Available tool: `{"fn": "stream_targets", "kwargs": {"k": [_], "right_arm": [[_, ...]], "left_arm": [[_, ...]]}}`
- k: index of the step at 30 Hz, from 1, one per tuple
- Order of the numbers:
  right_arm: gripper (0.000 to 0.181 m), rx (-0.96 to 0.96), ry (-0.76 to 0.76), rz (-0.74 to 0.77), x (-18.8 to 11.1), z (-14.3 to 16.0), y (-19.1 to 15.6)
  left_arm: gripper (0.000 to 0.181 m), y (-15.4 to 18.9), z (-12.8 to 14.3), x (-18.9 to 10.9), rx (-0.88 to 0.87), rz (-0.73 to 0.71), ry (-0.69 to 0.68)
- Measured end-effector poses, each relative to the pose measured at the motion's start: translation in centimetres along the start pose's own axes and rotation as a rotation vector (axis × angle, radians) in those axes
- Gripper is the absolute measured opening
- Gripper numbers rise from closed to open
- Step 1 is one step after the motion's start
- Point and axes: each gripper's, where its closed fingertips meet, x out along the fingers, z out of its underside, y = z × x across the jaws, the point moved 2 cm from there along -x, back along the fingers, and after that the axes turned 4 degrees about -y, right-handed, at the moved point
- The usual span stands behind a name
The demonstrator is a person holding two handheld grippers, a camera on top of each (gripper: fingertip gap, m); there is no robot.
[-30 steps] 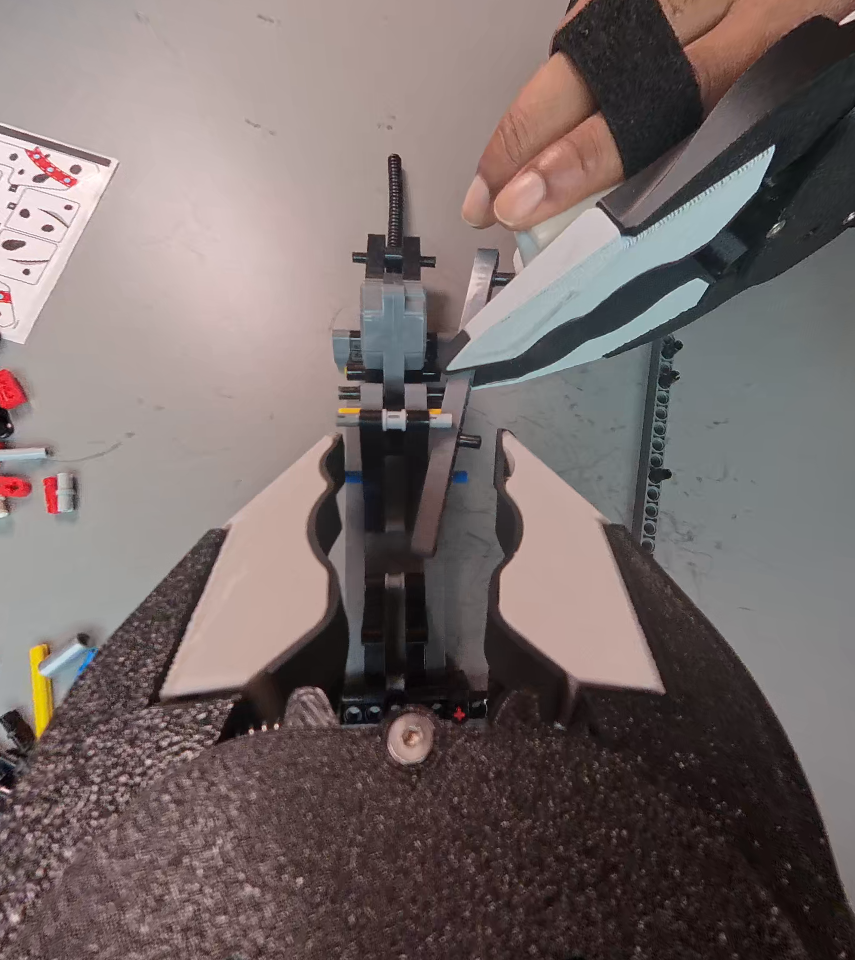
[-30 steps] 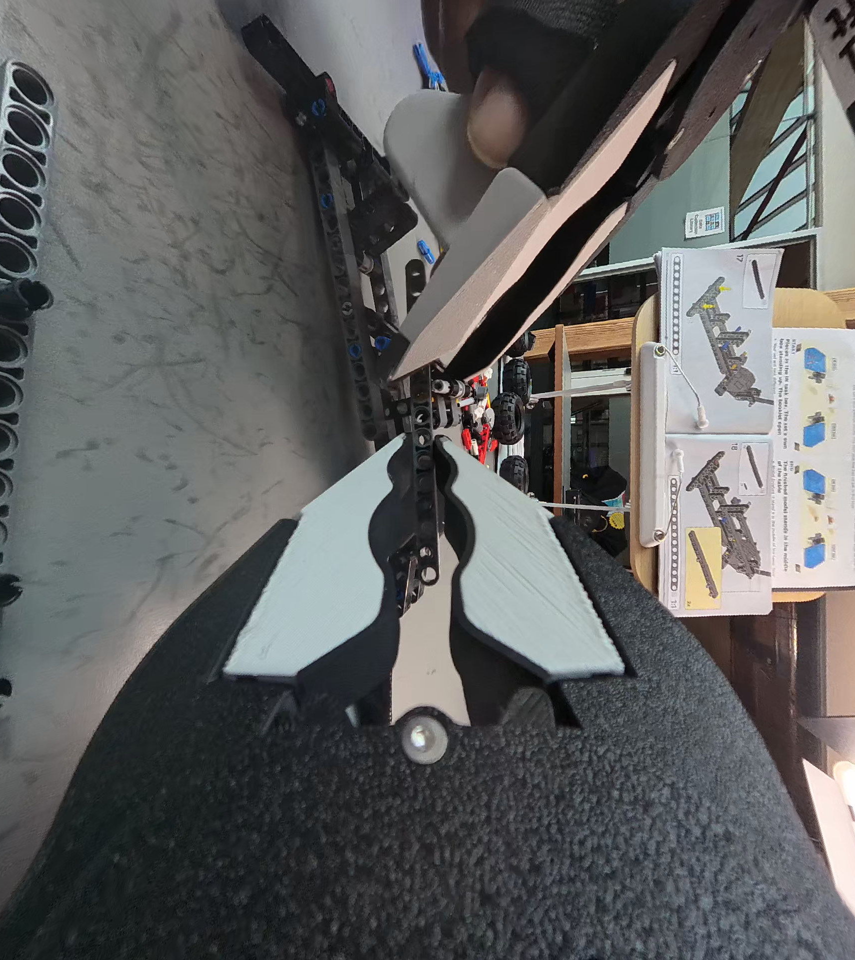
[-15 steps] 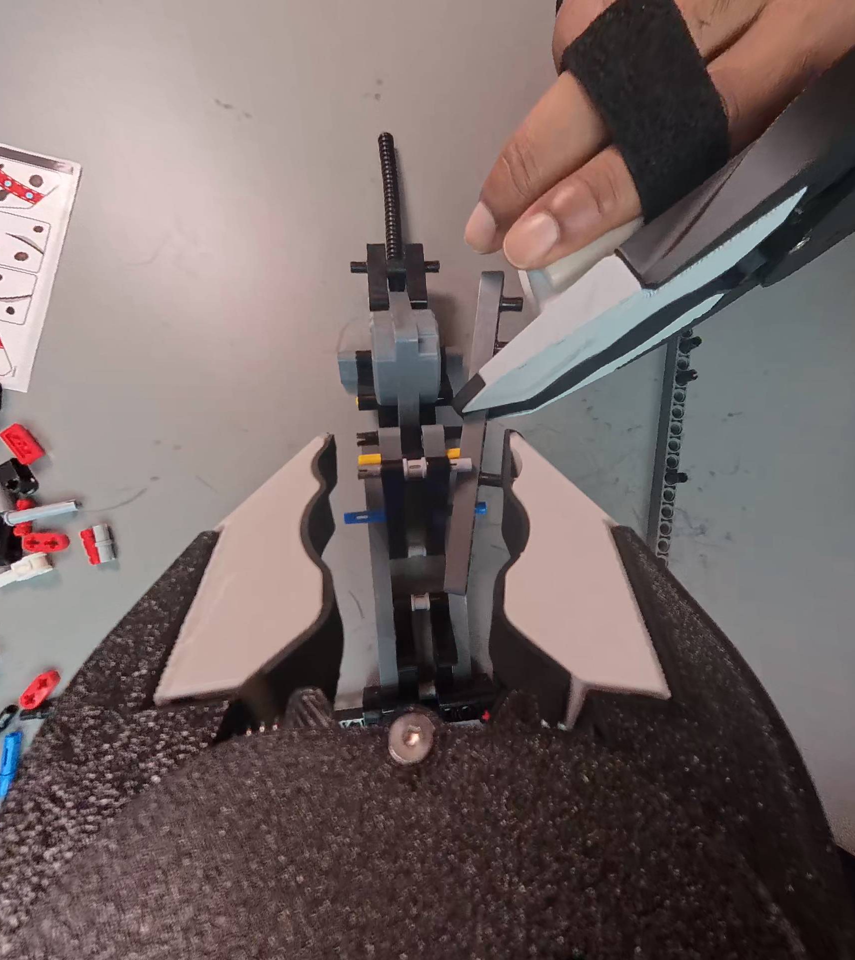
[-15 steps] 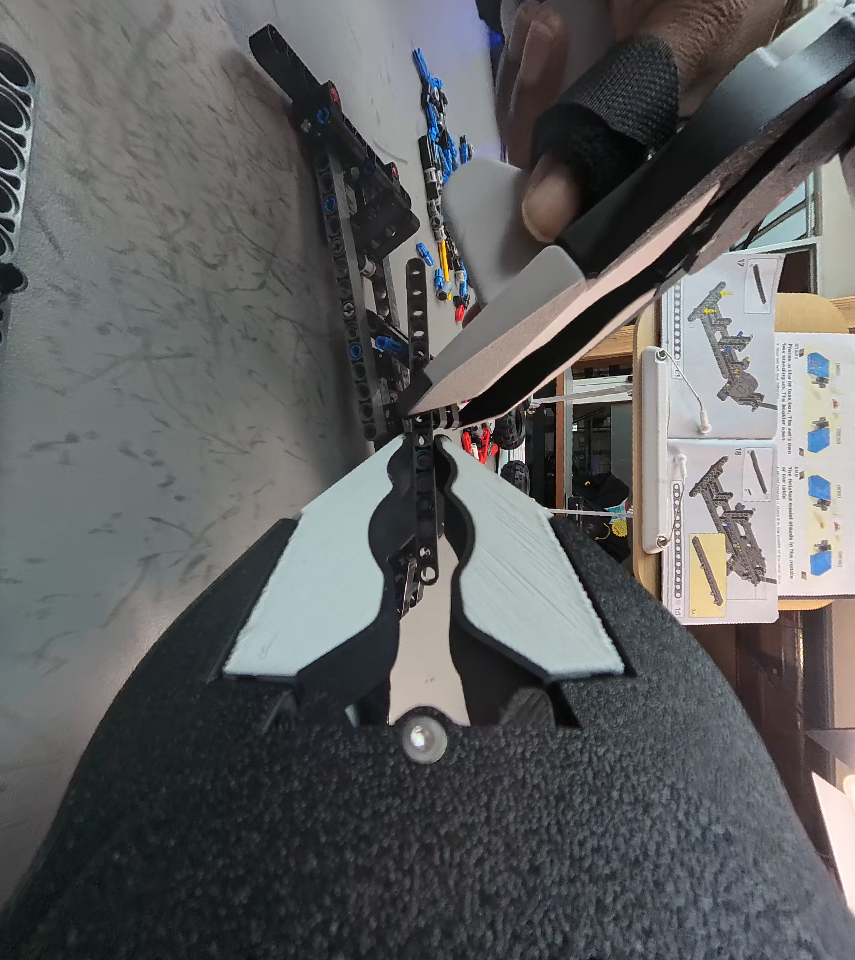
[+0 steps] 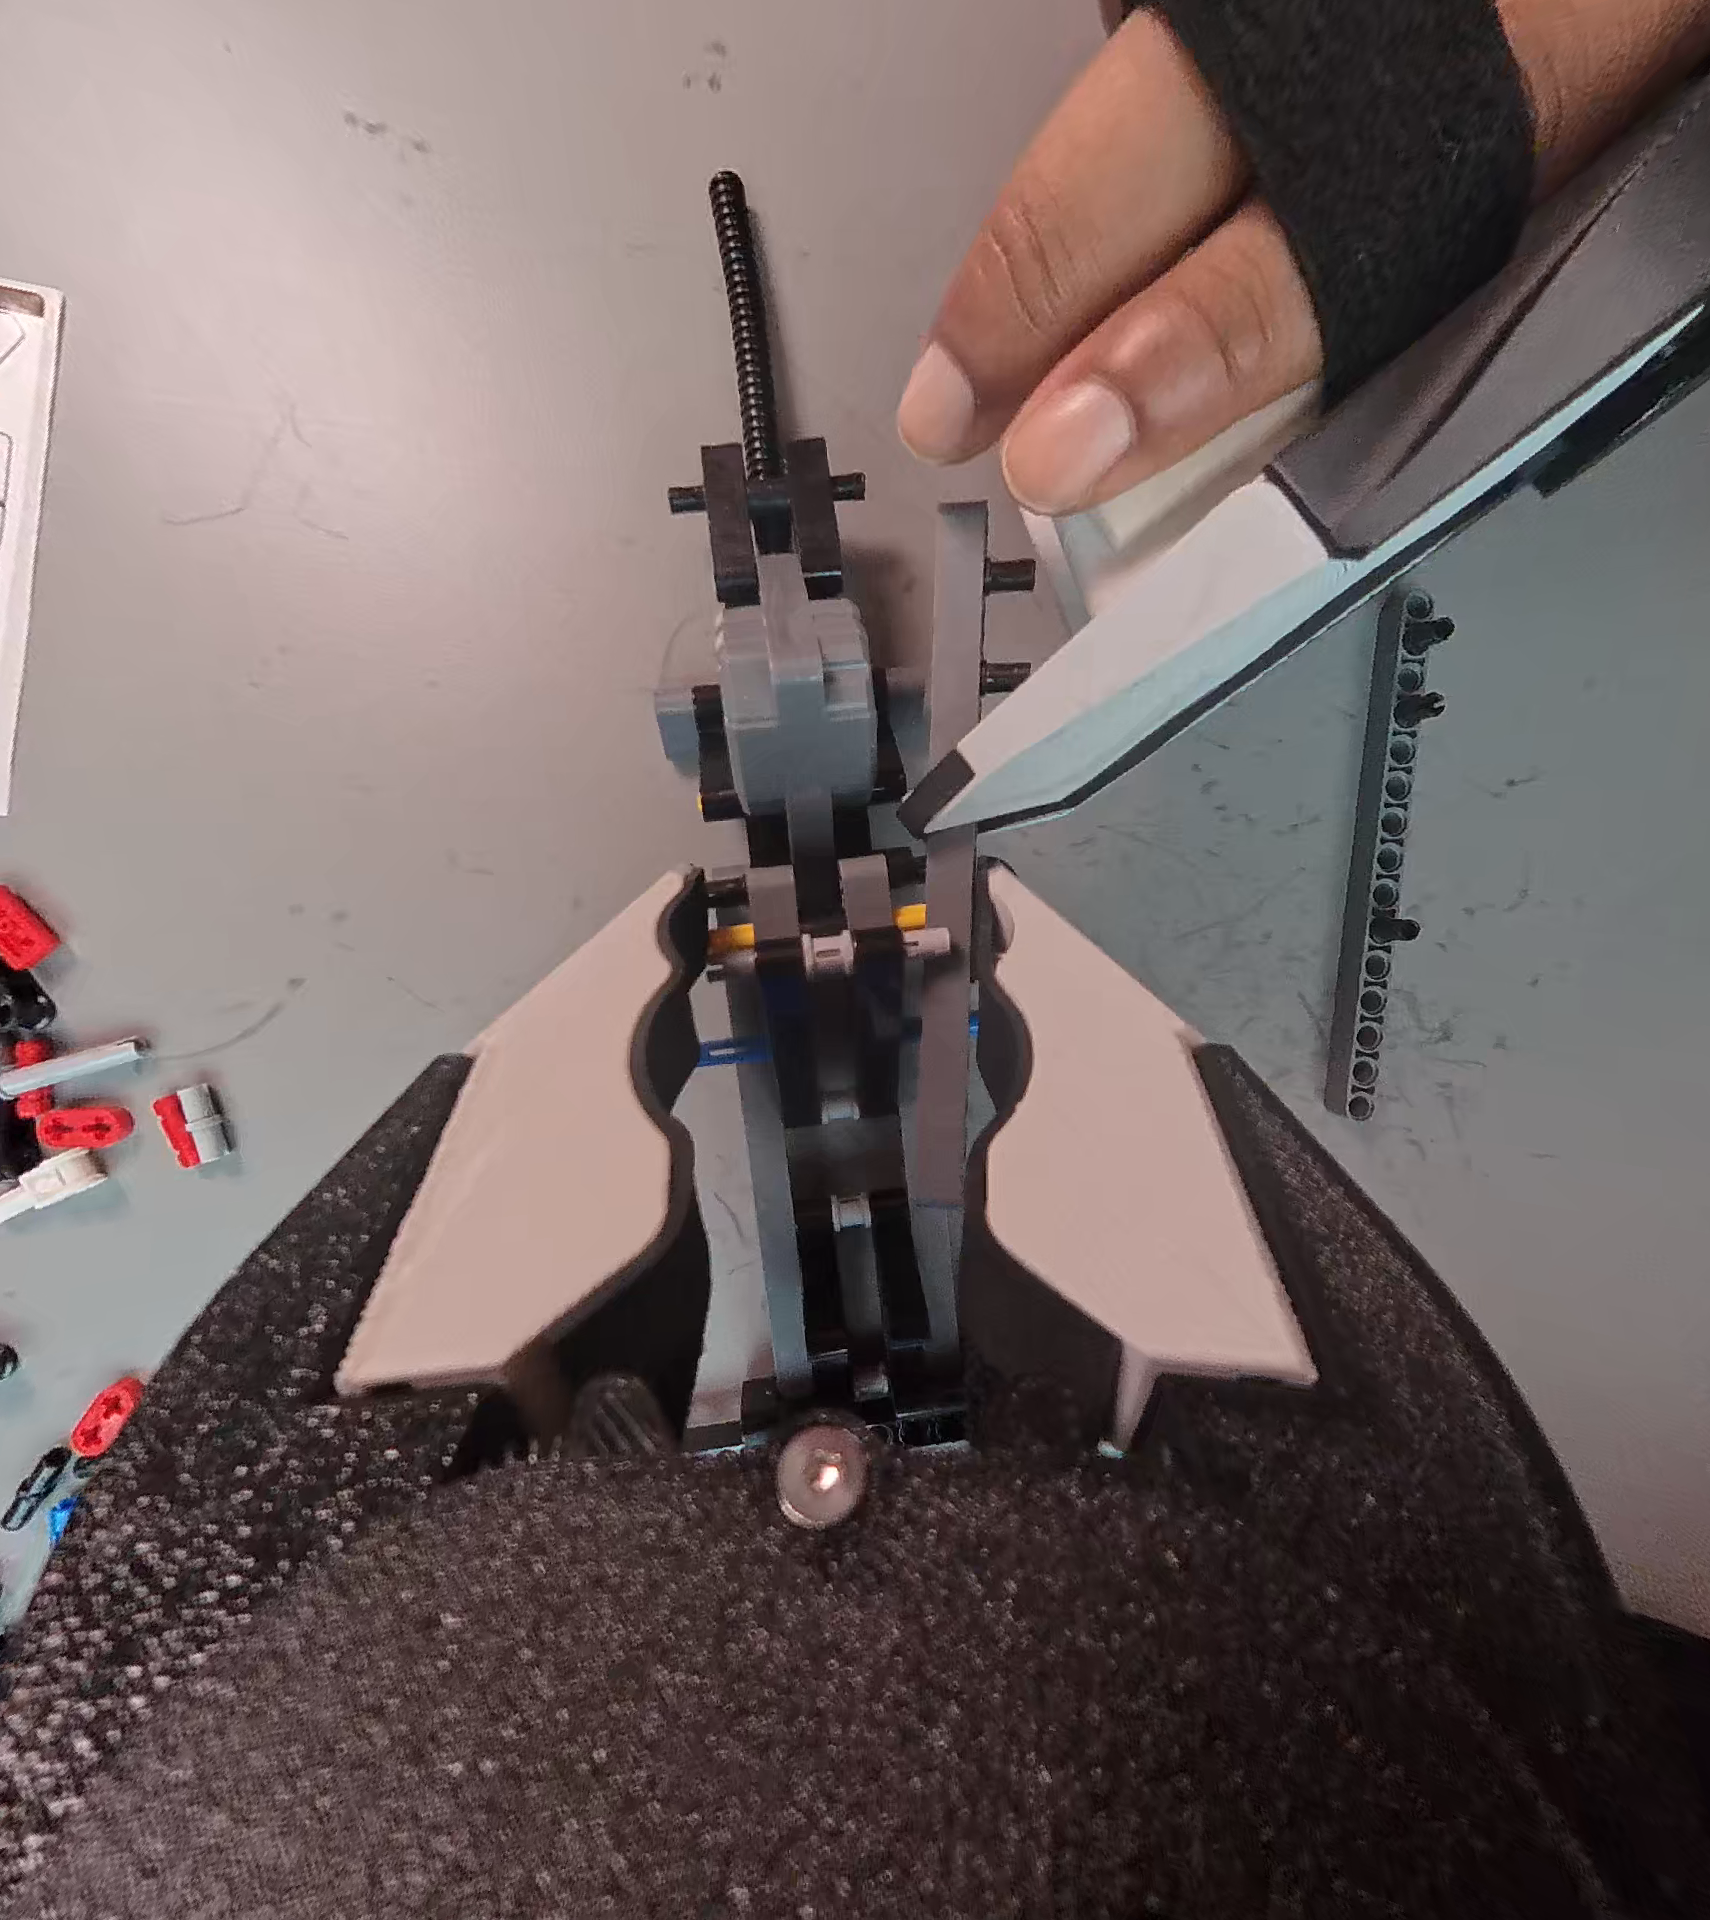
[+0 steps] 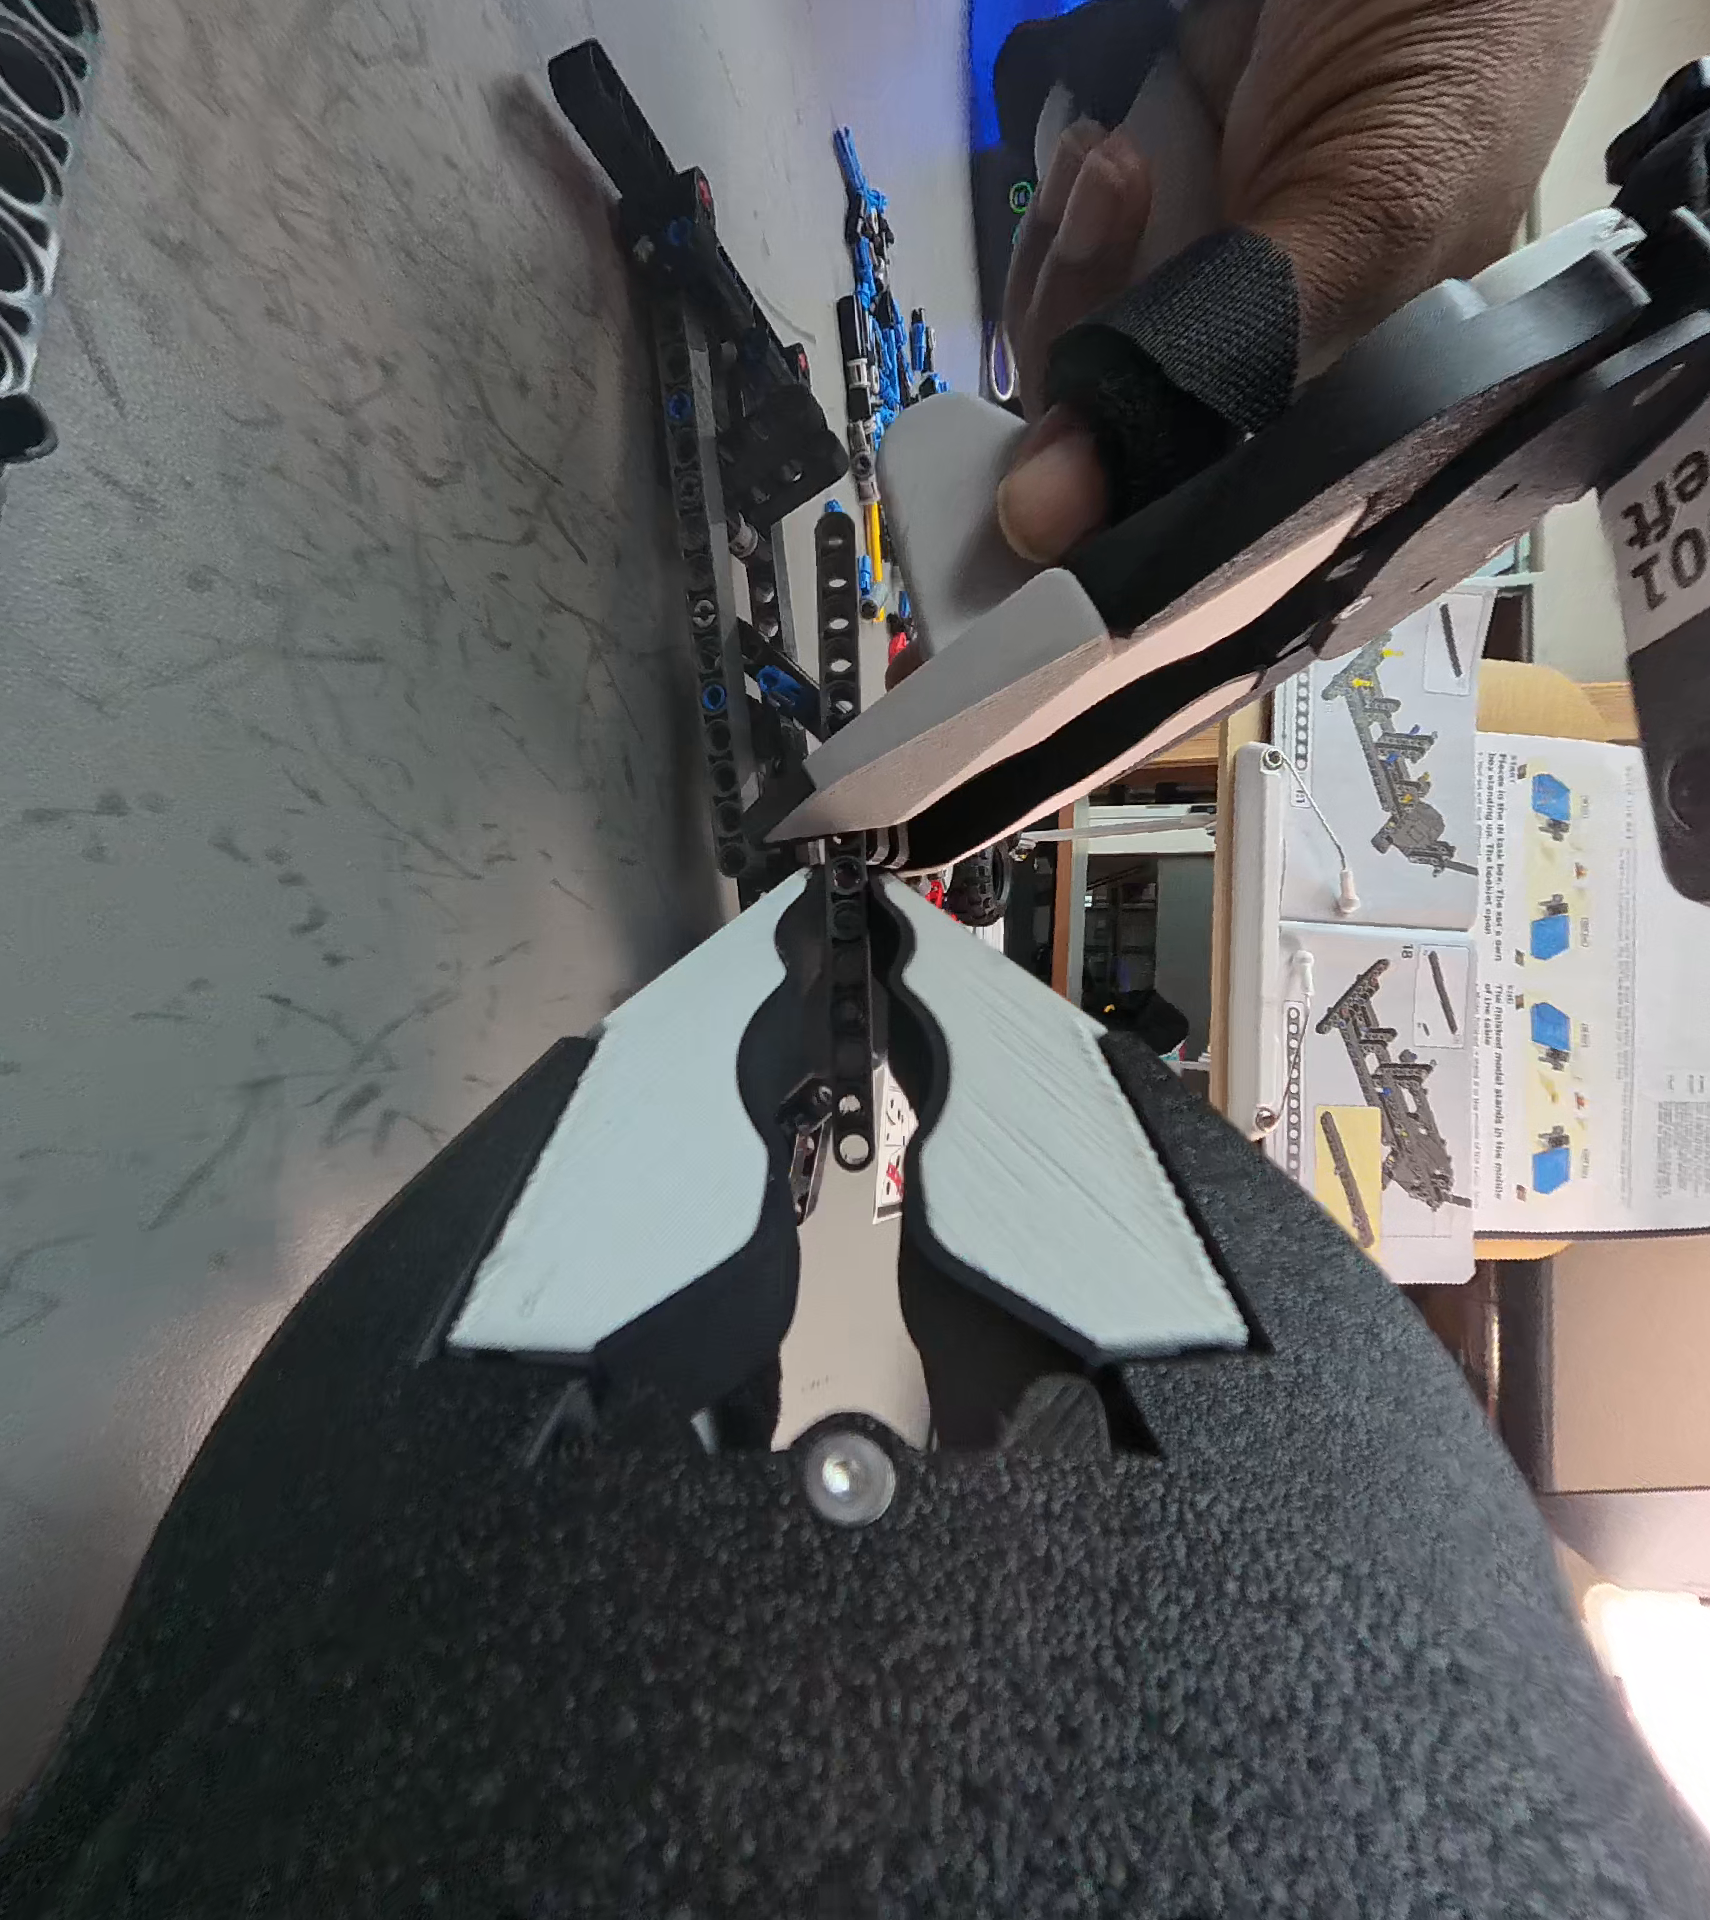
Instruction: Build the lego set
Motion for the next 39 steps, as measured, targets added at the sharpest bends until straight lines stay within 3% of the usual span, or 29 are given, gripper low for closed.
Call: {"fn": "stream_targets", "kwargs": {"k": [16,24,31,39], "right_arm": [[0.007,0.052,0.072,-0.012,-0.9,-0.2,-0.1],[0.007,0.031,0.181,-0.025,-1.6,-0.7,-0.5],[0.006,0.07,0.094,0.008,-1.3,-0.6,-0.5],[0.007,0.024,0.111,0.066,-1.1,-0.5,-0.7]], "left_arm": [[0.052,0.3,0.1,0.1,0.001,-0.026,0.017],[0.055,1.5,0.1,-0.1,0.014,0.084,0.041],[0.055,1.2,0.1,0.0,0.001,0.057,0.025],[0.054,1.0,0.1,0.1,-0.023,0.028,0.021]]}}
